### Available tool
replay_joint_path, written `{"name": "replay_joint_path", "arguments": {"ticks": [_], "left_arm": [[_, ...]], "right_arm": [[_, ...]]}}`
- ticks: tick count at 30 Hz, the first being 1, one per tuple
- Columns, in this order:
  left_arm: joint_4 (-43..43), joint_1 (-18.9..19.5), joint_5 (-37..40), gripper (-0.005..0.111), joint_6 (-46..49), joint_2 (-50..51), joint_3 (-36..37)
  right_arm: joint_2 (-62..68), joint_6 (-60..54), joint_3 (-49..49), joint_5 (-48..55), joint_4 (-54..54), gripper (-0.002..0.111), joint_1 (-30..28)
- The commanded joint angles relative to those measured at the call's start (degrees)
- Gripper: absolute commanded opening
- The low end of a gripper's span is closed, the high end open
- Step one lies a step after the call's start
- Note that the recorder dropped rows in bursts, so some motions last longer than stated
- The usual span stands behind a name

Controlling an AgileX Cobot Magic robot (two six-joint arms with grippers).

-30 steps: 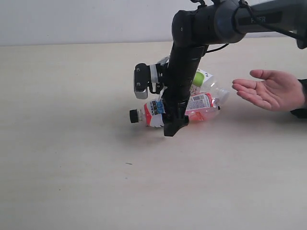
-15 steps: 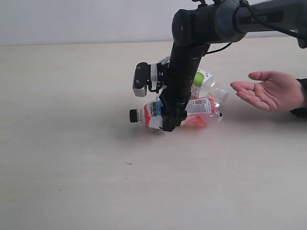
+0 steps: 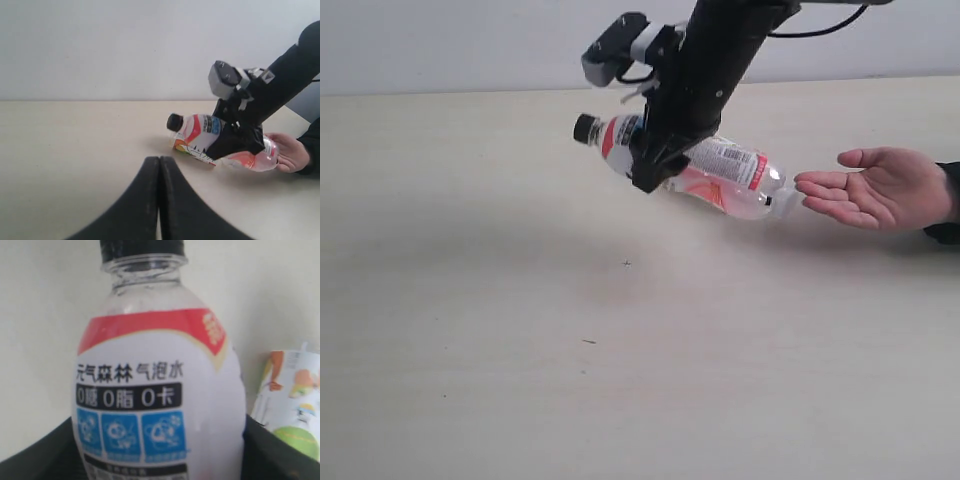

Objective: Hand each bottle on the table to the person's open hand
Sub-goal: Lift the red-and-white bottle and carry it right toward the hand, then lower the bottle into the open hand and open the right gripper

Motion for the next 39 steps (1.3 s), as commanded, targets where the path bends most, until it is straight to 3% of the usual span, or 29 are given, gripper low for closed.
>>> {"name": "replay_joint_path", "arguments": {"ticks": [1, 6, 13, 19, 25, 30, 39], "left_arm": [[-0.17, 0.16, -0.88, 0.001, 0.11, -0.50, 0.19], [-0.17, 0.16, -0.88, 0.001, 0.11, -0.50, 0.19], [-0.17, 0.16, -0.88, 0.001, 0.11, -0.50, 0.19], [-0.17, 0.16, -0.88, 0.001, 0.11, -0.50, 0.19], [-0.17, 0.16, -0.88, 0.001, 0.21, -0.50, 0.19], [-0.17, 0.16, -0.88, 0.001, 0.21, -0.50, 0.19], [-0.17, 0.16, -0.88, 0.001, 0.11, -0.50, 0.19]], "right_arm": [[-5.77, 13.17, -0.13, -1.73, -5.30, 0.000, -1.04], [-9.86, 25.40, -0.13, 0.77, -9.74, 0.000, -5.55], [-10.97, 31.78, 1.70, 7.72, -9.08, 0.000, -15.99], [-11.55, 32.83, 11.00, 2.77, -9.08, 0.000, -22.14], [-11.34, 40.40, 19.86, -12.34, -11.23, 0.000, -22.40], [-11.34, 51.00, 20.50, -10.15, -25.35, 0.000, -22.40], [-11.34, 51.06, 22.86, -11.61, -18.93, 0.000, -22.28]]}}
